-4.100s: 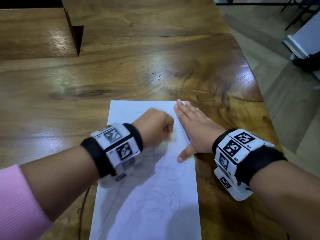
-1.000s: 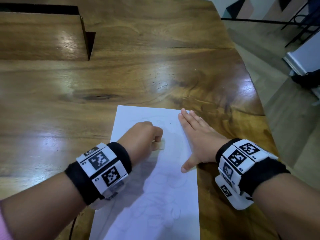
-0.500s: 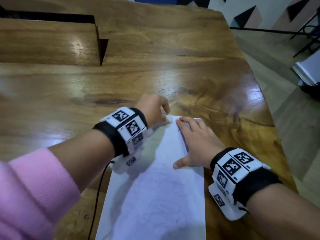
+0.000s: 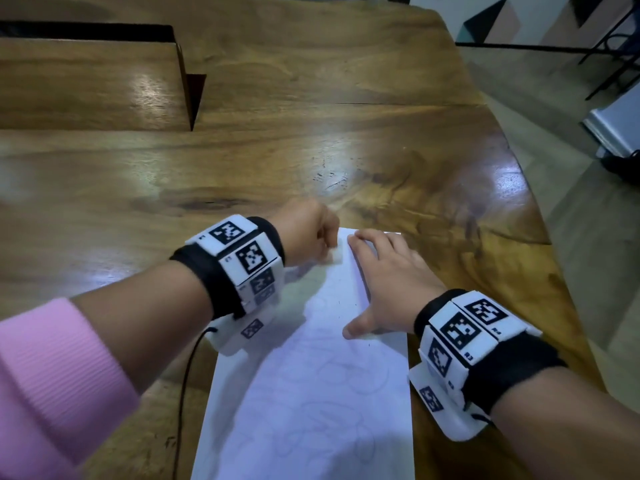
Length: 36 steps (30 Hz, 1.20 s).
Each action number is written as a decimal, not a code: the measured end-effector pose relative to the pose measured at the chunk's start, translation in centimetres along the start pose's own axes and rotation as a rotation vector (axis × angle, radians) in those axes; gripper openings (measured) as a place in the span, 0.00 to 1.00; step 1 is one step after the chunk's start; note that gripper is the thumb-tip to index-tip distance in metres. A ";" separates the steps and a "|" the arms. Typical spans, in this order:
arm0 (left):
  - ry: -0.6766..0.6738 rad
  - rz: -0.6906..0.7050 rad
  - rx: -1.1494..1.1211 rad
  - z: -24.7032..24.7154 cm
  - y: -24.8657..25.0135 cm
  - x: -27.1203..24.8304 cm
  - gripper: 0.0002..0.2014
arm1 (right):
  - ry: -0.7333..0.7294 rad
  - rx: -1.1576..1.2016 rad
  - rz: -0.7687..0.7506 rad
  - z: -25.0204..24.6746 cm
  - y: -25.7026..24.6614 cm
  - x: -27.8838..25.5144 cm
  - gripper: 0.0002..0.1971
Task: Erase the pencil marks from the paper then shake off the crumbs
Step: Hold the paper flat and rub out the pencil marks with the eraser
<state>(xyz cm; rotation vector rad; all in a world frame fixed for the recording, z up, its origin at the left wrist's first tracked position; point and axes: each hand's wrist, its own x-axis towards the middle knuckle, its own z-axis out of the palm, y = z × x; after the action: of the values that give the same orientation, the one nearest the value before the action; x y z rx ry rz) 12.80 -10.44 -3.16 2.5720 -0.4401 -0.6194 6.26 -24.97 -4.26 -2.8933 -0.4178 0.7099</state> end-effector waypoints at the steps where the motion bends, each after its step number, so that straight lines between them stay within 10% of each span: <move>1: -0.078 0.012 0.018 0.0 0.0 -0.3 0.06 | -0.001 0.001 0.000 0.0 0.0 0.0 0.61; 7: 0.125 0.041 0.019 -0.1 0.9 0.7 0.04 | -0.007 -0.008 0.006 0.0 0.1 -0.1 0.63; 12: -0.113 0.025 0.040 0.1 -0.3 0.1 0.11 | -0.005 0.008 0.011 0.3 0.1 -0.1 0.65; 17: 0.107 -0.002 -0.021 0.4 0.1 0.4 0.03 | 0.023 0.012 0.025 0.7 -0.2 -0.1 0.65; 22: -0.158 0.033 0.067 -0.3 -1.2 -0.6 0.09 | 0.051 0.018 0.038 1.2 -0.4 0.1 0.67; 28: 0.147 0.075 0.042 -0.5 -0.1 1.3 0.04 | 0.057 0.001 0.043 1.2 -0.5 0.1 0.67; 33: -0.224 0.105 0.124 0.4 -1.3 -1.3 0.06 | 0.062 0.011 0.043 1.2 -0.5 0.1 0.67; 36: -0.090 0.114 0.124 -0.1 -1.4 -0.2 0.04 | 0.058 0.010 0.053 1.3 -0.6 0.1 0.68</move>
<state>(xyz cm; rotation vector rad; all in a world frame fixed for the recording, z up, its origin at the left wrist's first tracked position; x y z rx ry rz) 12.90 -9.17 -3.72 2.6203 -0.6692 -0.6884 5.64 -24.31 -5.32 -2.9170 -0.3316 0.6319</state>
